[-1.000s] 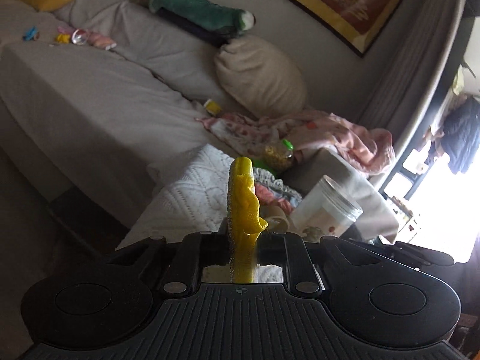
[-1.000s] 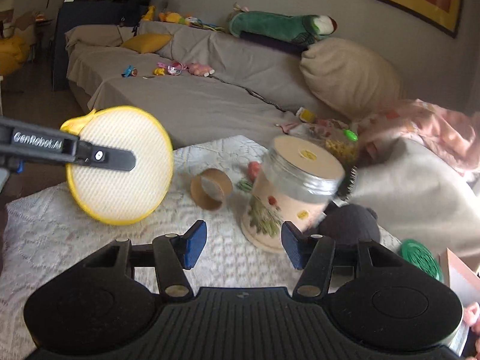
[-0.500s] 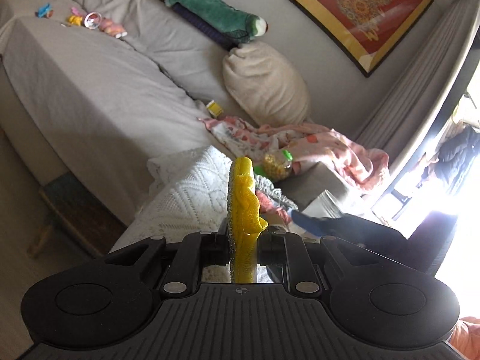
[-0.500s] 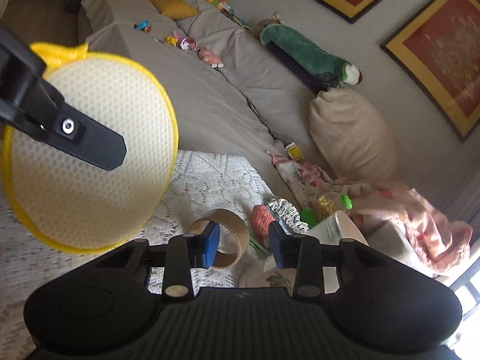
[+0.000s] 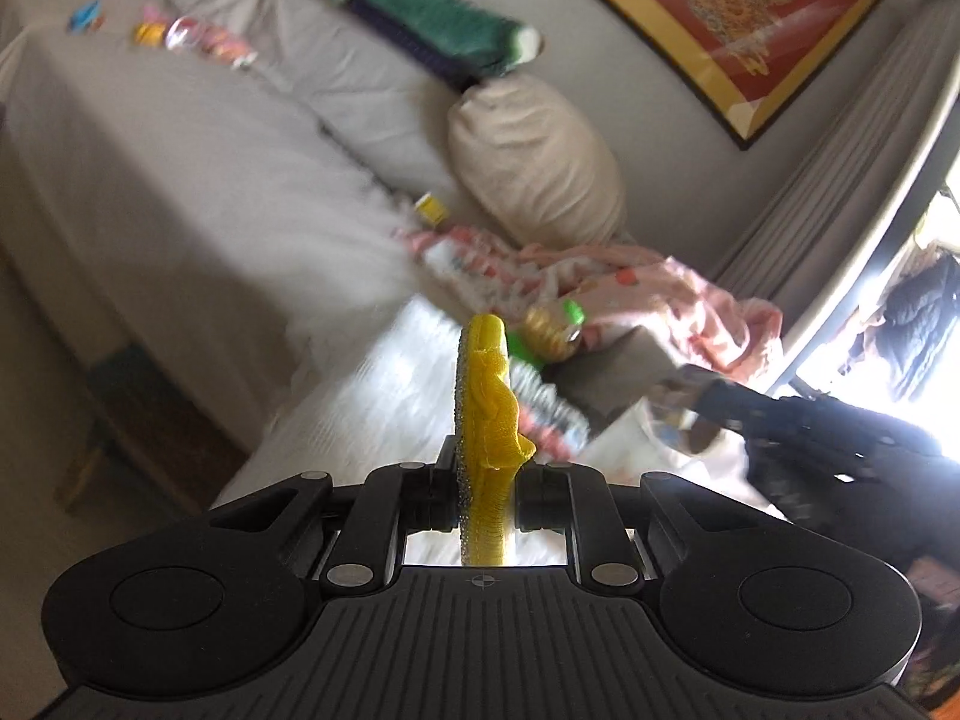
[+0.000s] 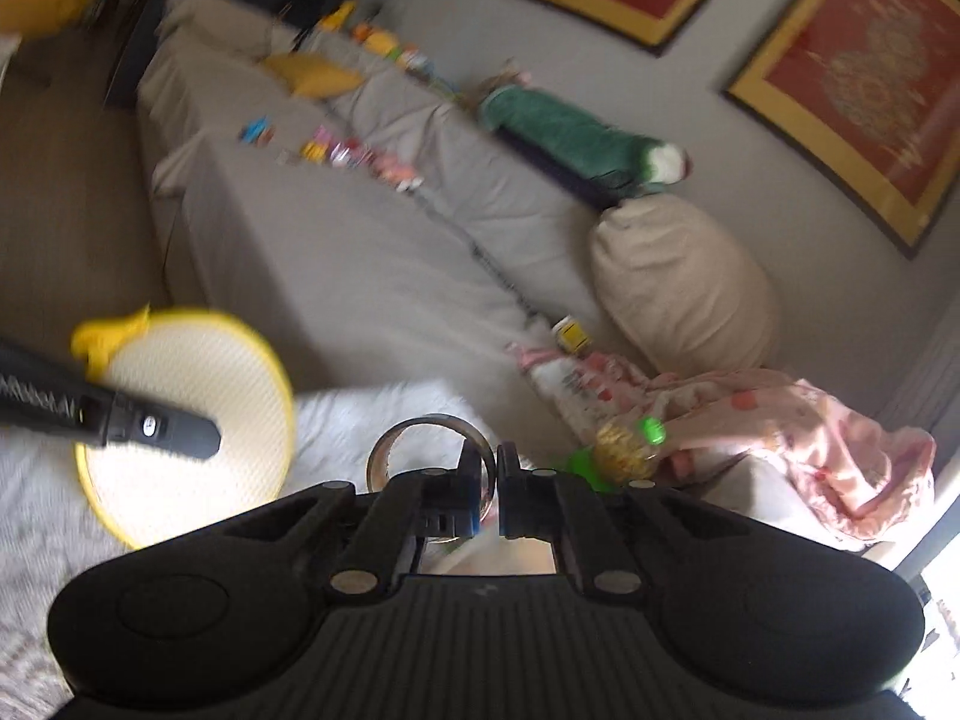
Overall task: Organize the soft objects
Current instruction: 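Grasp the brown tape roll with the right gripper while left gripper holds the pad, then carry the mesh pad and tape roll into the pink box and release both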
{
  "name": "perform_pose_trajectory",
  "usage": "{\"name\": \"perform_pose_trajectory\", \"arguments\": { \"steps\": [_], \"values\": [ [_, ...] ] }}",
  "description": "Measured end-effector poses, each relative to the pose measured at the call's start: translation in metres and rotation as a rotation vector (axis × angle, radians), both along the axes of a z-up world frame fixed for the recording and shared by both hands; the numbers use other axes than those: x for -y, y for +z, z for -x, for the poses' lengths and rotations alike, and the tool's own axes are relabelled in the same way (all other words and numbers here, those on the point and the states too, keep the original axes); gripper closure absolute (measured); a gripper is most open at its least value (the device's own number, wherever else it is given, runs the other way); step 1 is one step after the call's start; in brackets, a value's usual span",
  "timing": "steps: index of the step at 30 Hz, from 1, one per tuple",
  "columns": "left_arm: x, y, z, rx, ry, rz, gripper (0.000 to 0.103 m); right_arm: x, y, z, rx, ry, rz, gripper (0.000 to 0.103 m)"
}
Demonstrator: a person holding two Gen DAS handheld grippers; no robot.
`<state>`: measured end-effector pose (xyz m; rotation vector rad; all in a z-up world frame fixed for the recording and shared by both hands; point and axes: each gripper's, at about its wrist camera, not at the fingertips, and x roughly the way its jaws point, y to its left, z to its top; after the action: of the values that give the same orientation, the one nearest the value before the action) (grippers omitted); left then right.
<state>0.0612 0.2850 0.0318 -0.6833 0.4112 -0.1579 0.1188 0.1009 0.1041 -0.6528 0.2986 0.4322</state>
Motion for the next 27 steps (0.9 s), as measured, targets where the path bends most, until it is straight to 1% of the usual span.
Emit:
{"name": "perform_pose_trajectory", "arguments": {
  "steps": [2, 4, 7, 10, 13, 16, 19, 23, 27],
  "values": [
    [0.007, 0.03, -0.013, 0.044, 0.004, -0.068, 0.085, 0.021, 0.03, -0.009, -0.026, -0.015, -0.09, 0.098],
    [0.016, 0.057, -0.027, 0.078, -0.008, -0.109, 0.085, 0.048, 0.056, -0.016, -0.034, -0.041, -0.169, 0.098],
    [0.046, 0.098, -0.053, 0.126, -0.05, -0.175, 0.085, 0.098, 0.087, -0.019, -0.028, -0.09, -0.263, 0.098],
    [0.081, 0.123, -0.077, 0.156, -0.117, -0.196, 0.085, 0.15, 0.102, -0.018, 0.001, -0.162, -0.3, 0.098],
    [0.131, 0.14, -0.099, 0.169, -0.223, -0.189, 0.085, 0.202, 0.107, -0.014, 0.026, -0.248, -0.314, 0.098],
    [0.184, 0.148, -0.118, 0.167, -0.357, -0.18, 0.085, 0.254, 0.112, -0.008, 0.056, -0.332, -0.33, 0.098],
    [0.232, 0.147, -0.134, 0.144, -0.484, -0.155, 0.085, 0.303, 0.114, -0.005, 0.077, -0.409, -0.368, 0.098],
    [0.293, 0.126, -0.148, 0.057, -0.648, -0.117, 0.085, 0.354, 0.108, -0.007, 0.084, -0.484, -0.397, 0.098],
    [0.343, 0.102, -0.147, -0.027, -0.79, -0.145, 0.085, 0.384, 0.092, -0.012, 0.045, -0.52, -0.421, 0.098]
  ]
}}
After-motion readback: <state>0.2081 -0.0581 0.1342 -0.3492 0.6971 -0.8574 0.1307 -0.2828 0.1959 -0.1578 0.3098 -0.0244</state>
